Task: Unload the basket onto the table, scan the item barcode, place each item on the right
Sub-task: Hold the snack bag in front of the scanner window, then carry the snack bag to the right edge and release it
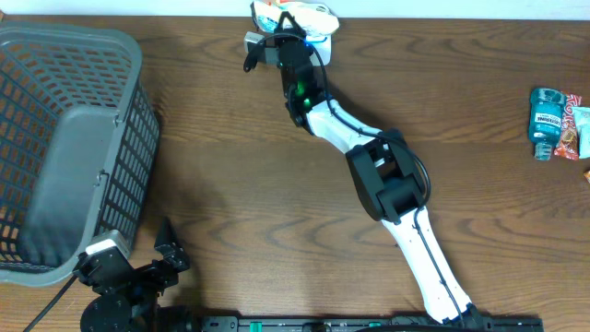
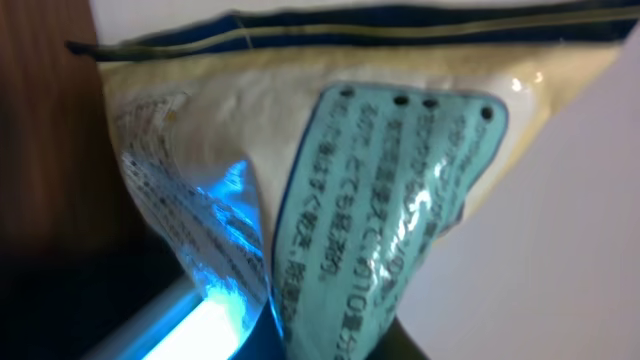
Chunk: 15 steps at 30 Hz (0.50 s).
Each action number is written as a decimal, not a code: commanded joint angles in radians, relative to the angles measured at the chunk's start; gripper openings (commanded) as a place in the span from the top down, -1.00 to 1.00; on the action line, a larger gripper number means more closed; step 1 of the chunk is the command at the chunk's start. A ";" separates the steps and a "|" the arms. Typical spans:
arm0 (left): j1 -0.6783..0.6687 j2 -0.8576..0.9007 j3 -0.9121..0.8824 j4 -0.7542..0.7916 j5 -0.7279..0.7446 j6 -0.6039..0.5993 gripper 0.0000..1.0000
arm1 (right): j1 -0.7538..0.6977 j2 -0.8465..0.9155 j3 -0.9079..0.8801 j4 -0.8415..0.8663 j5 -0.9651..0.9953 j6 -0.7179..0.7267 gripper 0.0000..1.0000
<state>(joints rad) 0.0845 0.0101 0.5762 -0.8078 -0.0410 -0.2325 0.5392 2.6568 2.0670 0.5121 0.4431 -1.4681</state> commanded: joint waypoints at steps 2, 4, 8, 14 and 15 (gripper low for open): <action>0.005 -0.007 0.001 0.000 -0.012 0.002 -0.96 | -0.063 -0.276 0.023 -0.226 0.255 0.156 0.98; 0.005 -0.007 0.001 0.000 -0.012 0.002 -0.96 | -0.111 -0.357 0.023 -0.443 0.340 0.268 0.98; 0.005 -0.007 0.001 0.000 -0.012 0.002 -0.96 | -0.235 -0.444 0.023 -0.966 0.319 0.529 0.98; 0.005 -0.007 0.001 0.000 -0.012 0.002 -0.96 | -0.552 -0.439 -0.060 -1.338 -0.095 0.804 0.98; 0.005 -0.007 0.001 0.000 -0.012 0.002 -0.96 | -0.585 -0.438 -0.085 -1.334 -0.126 0.813 0.97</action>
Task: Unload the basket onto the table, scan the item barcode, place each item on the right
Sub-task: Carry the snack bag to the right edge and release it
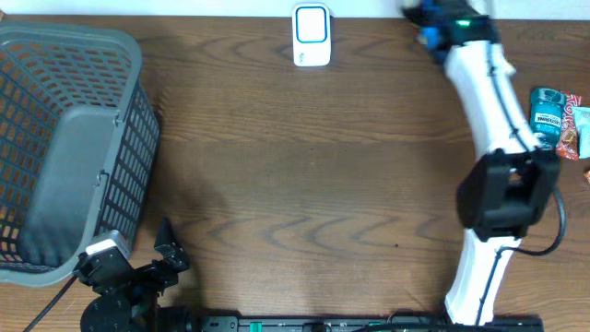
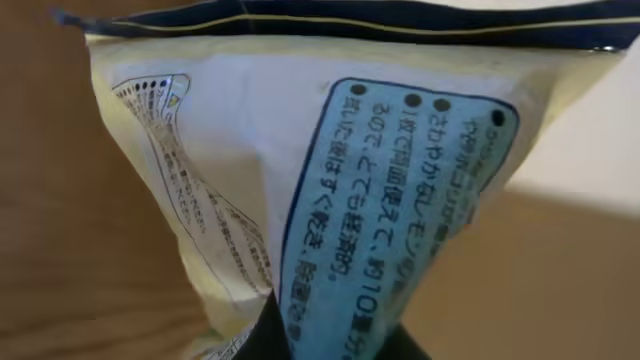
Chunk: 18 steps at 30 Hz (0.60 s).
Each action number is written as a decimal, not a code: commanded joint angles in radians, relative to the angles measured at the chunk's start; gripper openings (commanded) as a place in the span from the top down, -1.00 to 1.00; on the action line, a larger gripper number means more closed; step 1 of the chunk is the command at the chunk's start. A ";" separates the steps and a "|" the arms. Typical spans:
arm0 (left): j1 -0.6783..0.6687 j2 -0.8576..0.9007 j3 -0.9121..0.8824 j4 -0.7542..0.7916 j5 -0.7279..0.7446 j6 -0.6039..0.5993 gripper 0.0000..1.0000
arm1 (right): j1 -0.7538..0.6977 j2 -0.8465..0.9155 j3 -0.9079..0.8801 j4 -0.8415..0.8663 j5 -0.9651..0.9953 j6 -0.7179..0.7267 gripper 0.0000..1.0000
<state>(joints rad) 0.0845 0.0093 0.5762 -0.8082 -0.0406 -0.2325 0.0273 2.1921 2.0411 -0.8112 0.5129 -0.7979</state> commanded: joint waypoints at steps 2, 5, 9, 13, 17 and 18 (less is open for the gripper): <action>0.005 -0.006 0.001 0.000 -0.013 0.002 -0.96 | -0.177 0.026 -0.155 0.057 -0.235 0.186 0.98; 0.005 -0.006 0.001 0.000 -0.012 0.002 -0.96 | -0.260 0.026 -0.264 0.151 -0.236 0.200 0.98; 0.005 -0.006 0.001 0.000 -0.012 0.002 -0.96 | -0.317 0.026 -0.340 0.222 -0.227 0.263 0.92; 0.005 -0.006 0.001 0.000 -0.012 0.002 -0.96 | -0.372 0.026 -0.341 0.277 -0.109 0.364 0.92; 0.005 -0.006 0.001 0.000 -0.013 0.002 -0.96 | -0.416 0.026 -0.341 0.290 -0.068 0.402 0.31; 0.005 -0.006 0.001 0.000 -0.013 0.002 -0.96 | -0.421 0.025 -0.341 0.290 -0.069 0.407 -0.22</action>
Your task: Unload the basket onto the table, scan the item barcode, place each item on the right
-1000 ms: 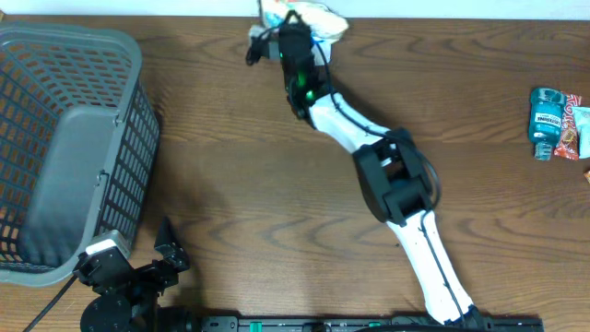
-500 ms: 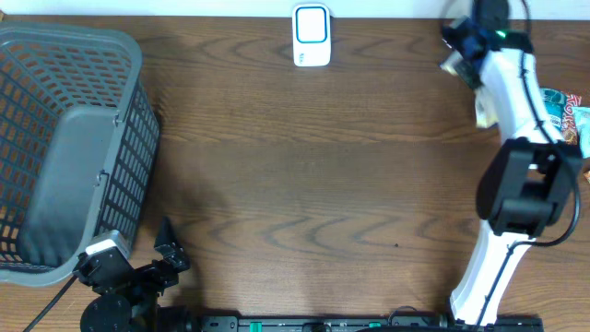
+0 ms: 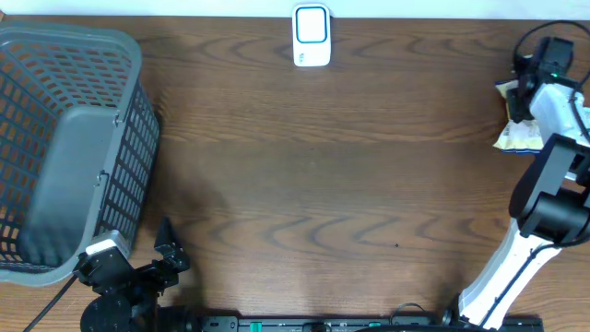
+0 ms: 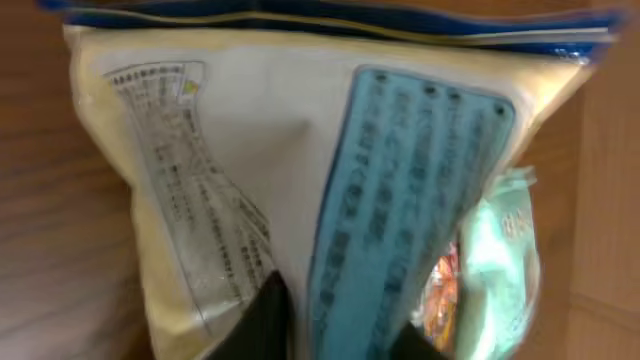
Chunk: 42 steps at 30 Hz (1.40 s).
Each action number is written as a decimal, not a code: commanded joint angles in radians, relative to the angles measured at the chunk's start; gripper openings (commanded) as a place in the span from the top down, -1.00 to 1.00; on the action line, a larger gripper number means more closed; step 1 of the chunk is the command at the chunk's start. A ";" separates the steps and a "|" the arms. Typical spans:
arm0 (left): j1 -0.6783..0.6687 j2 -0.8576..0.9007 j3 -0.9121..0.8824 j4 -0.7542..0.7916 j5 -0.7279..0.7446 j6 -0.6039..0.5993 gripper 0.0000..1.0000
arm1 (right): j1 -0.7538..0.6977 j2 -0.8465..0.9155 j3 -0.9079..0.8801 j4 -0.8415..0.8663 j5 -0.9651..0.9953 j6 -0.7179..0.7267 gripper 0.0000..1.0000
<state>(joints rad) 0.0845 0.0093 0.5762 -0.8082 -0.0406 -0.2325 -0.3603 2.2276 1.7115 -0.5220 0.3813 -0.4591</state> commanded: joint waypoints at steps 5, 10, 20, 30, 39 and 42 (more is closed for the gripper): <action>0.005 -0.006 0.001 0.000 -0.013 0.002 -0.96 | -0.043 -0.076 0.022 0.002 -0.012 0.226 -0.98; 0.005 -0.006 0.001 0.000 -0.013 0.002 -0.96 | -0.040 -0.245 0.048 -0.011 -0.323 0.339 -0.98; 0.005 -0.006 0.001 0.001 -0.013 0.002 -0.96 | 0.012 -0.617 0.048 -0.037 -1.007 0.706 -0.99; 0.005 -0.006 0.001 0.001 -0.013 0.002 -0.96 | 0.243 -0.745 0.048 -0.205 -1.098 0.736 -0.98; 0.005 -0.006 0.001 0.000 -0.013 0.002 -0.96 | 0.431 -0.835 0.048 -0.311 -0.654 0.610 -0.99; 0.005 -0.006 0.001 0.001 -0.012 0.002 -0.96 | 0.473 -0.890 0.048 -0.353 -0.570 0.607 -0.99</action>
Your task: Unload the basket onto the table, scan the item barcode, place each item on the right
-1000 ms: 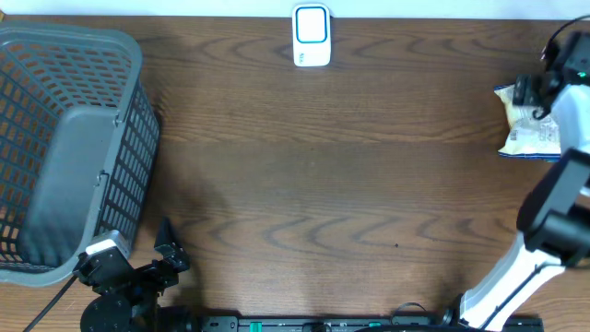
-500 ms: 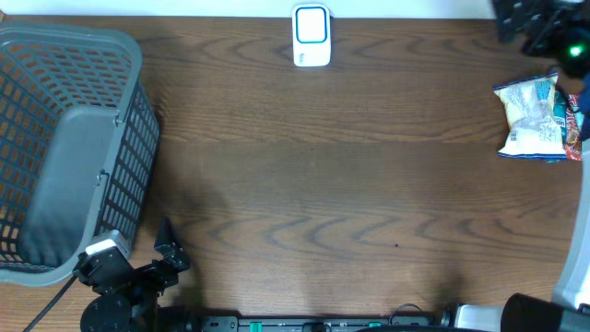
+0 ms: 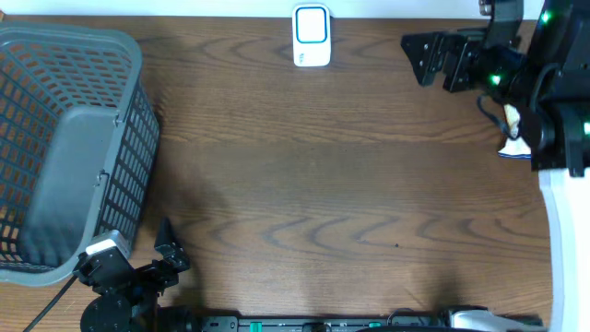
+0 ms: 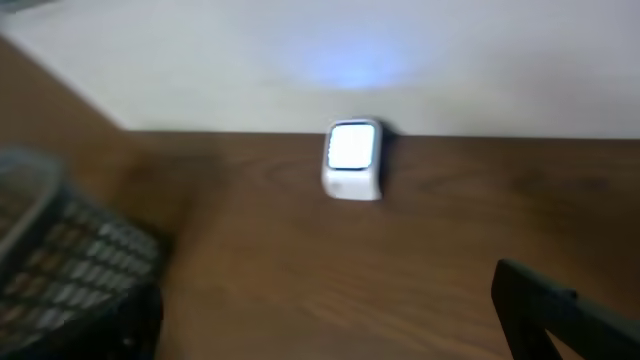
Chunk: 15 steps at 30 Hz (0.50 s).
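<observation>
The white scanner (image 3: 312, 35) stands upright at the back edge of the table, and its lit face (image 4: 352, 160) shows in the right wrist view. My right gripper (image 3: 413, 60) is at the back right, pointing left, open with nothing between its fingers (image 4: 560, 310). Only a pale edge of the yellow-white pouch (image 3: 514, 146) shows, lying at the right edge under my right arm. My left gripper (image 3: 171, 245) rests open at the front left, away from all of it.
A large grey mesh basket (image 3: 69, 148) fills the left side, and its corner (image 4: 60, 260) shows in the right wrist view. My right arm covers the other items at the right edge. A white wall runs behind the table.
My right gripper was shut on the pouch at the right edge. Now it is open and empty, turned left toward the scanner. The pouch lies on the table under the arm.
My right gripper held the pouch at the scanner, blue light on the pouch. Then it had the pouch at the back right, then at the right edge over other items. Now the pouch lies there and the gripper is open.
</observation>
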Each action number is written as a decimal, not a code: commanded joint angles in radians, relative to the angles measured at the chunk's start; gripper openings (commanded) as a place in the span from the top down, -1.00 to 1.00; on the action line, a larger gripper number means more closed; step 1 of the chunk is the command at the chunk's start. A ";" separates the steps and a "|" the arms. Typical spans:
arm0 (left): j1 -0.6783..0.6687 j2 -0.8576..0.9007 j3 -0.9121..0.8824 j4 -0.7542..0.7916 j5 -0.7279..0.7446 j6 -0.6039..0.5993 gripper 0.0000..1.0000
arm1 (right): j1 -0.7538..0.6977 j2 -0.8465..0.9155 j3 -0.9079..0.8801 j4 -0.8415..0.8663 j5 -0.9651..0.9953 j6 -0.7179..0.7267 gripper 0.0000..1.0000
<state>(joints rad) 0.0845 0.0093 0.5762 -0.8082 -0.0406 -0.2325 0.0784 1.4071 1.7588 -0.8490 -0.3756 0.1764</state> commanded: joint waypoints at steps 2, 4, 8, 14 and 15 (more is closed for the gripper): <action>0.005 -0.006 0.001 0.001 -0.012 0.002 -0.96 | 0.051 -0.093 0.001 -0.054 0.186 -0.037 -0.99; 0.005 -0.006 0.001 0.000 -0.012 0.002 -0.95 | 0.070 -0.122 0.001 -0.085 0.187 -0.036 -0.99; 0.005 -0.006 0.001 0.000 -0.013 0.002 -0.96 | 0.084 -0.161 0.001 -0.137 0.174 -0.035 -0.99; 0.005 -0.006 0.001 0.000 -0.013 0.002 -0.96 | 0.083 -0.164 0.000 -0.288 0.185 -0.035 -0.98; 0.005 -0.006 0.001 0.001 -0.013 0.002 -0.96 | 0.083 -0.164 0.000 -0.311 0.182 -0.035 -0.99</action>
<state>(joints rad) 0.0845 0.0093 0.5762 -0.8078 -0.0406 -0.2325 0.1520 1.2427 1.7584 -1.1210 -0.2066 0.1497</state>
